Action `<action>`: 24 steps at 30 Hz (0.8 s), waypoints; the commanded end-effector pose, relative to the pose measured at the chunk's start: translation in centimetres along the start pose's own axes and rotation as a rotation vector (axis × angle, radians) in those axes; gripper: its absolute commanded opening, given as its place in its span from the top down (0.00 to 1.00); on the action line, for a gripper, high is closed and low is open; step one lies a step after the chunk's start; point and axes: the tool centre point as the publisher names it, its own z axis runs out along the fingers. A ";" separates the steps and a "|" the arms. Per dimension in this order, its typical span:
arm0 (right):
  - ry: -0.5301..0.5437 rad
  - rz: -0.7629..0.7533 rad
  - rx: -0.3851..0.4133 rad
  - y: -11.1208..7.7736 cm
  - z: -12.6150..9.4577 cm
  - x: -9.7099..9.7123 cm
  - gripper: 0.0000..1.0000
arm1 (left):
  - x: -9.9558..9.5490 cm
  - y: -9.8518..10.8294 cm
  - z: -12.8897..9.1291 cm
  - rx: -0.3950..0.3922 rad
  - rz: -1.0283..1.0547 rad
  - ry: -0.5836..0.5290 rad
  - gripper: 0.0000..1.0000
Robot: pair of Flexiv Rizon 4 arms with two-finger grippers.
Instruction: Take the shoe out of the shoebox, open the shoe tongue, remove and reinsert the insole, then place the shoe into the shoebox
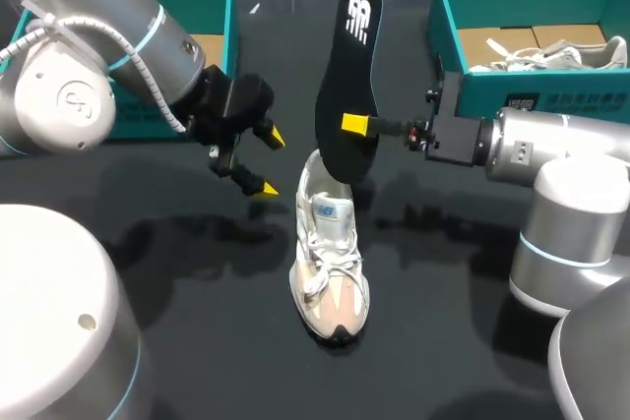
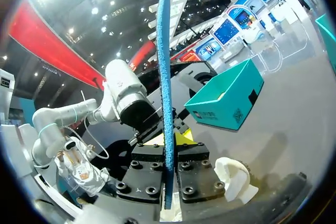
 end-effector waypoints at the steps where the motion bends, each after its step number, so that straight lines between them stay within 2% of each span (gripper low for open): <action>1: 0.002 0.001 0.003 0.1 0.3 -0.2 1.00 | -0.3 -0.4 0.3 -0.011 -0.001 0.003 0.00; 5: 0.002 0.001 0.003 0.1 0.3 -0.2 1.00 | -0.3 -0.4 0.3 -0.011 -0.001 0.003 0.00; 7: 0.002 0.001 0.003 0.1 0.3 -0.2 1.00 | -0.4 0.1 1.4 -0.019 0.002 0.010 0.00; 11: 0.039 -0.015 0.014 -0.6 1.1 -1.5 1.00 | -0.3 0.8 2.8 -0.033 0.025 0.032 0.00; 18: 0.076 -0.070 0.056 -1.1 1.8 -2.4 1.00 | -0.5 1.6 3.5 -0.033 0.014 0.047 0.00; 24: 0.077 -0.075 0.059 -1.1 1.7 -2.4 1.00 | -0.9 2.1 4.3 -0.059 0.017 0.030 0.00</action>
